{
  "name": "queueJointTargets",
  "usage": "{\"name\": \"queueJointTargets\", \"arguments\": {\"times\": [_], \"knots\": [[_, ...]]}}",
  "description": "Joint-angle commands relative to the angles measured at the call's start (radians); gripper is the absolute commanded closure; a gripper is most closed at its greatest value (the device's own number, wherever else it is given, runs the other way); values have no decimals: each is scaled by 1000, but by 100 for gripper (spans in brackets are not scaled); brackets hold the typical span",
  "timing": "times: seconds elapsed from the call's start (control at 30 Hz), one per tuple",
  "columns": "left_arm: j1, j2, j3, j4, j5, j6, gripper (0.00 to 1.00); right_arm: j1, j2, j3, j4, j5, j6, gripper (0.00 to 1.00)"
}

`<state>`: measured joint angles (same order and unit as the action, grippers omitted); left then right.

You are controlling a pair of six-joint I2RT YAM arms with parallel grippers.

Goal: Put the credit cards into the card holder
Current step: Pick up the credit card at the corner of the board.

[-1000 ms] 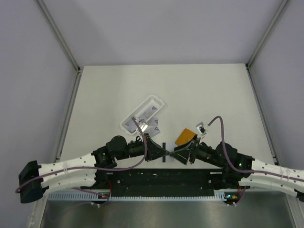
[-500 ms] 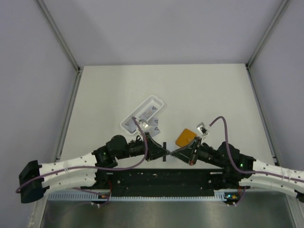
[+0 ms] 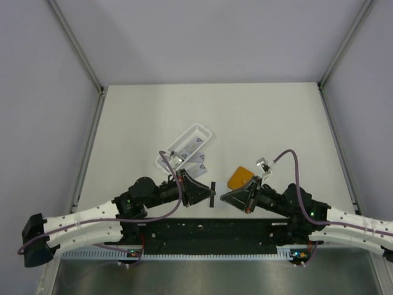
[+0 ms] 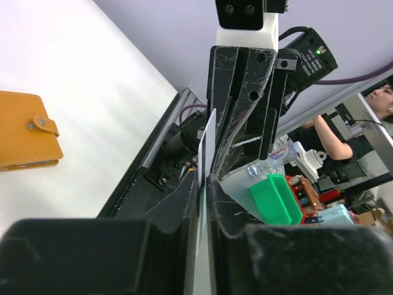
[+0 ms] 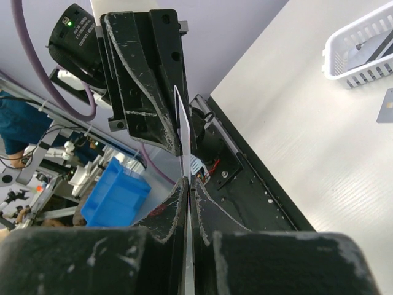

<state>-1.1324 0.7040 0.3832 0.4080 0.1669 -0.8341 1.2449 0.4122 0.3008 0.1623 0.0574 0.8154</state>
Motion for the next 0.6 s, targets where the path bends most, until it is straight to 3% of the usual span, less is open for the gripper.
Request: {"name": "queueJointTargets", "arguments": {"times": [0.0,0.07,0.13,0.23,0.33,0.4,0.57], "knots": [[-3,-31,-12,55,-18,3,92,-9,-9,-11,9,18,-7,100],[-3,-20,-9,60,-6,4,100,-7,-9,-9,13,16,-7,100],[-3,-2,-4,69,16,6,100,-7,-7,-11,22,12,-7,100],[-3,25,0,98,48,1,100,-9,-3,-14,49,1,-10,79],[-3,49,8,114,74,-2,100,-9,13,-9,71,-13,-15,73],[-3,58,14,118,88,-2,100,-9,23,-5,75,-19,-16,73],[-3,52,16,114,88,3,100,-7,28,-5,82,-24,-18,84]]}}
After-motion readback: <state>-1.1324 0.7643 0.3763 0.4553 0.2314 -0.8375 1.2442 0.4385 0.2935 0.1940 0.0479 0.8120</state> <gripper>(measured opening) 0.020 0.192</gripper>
